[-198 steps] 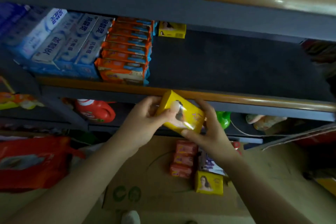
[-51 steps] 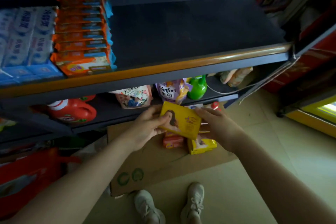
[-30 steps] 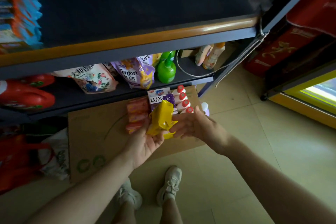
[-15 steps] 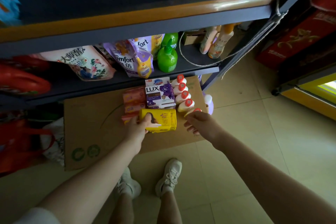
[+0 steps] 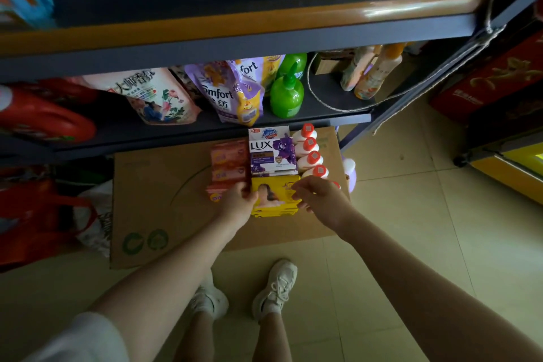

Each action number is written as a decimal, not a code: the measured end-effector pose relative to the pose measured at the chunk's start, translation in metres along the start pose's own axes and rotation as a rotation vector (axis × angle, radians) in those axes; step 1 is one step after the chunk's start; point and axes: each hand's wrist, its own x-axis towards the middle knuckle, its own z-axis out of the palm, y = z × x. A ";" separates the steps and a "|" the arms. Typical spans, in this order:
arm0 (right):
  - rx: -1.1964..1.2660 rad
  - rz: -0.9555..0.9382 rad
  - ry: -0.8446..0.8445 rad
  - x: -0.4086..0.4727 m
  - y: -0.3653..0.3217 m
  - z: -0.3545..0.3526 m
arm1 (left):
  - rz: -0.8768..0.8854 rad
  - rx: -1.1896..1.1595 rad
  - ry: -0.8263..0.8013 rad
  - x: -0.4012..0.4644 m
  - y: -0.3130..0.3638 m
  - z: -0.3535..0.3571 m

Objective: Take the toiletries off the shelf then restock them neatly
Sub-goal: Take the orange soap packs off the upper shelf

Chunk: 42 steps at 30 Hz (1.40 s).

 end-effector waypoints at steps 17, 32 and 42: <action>-0.264 -0.631 0.027 -0.010 -0.243 0.085 | 0.488 0.646 0.563 -0.068 -0.002 -0.307; -1.172 -0.762 0.456 0.071 -0.351 0.204 | 0.588 0.945 0.573 0.016 -0.004 -0.448; -1.055 -0.572 0.440 0.072 -0.371 0.177 | 0.641 0.932 0.544 0.016 -0.004 -0.450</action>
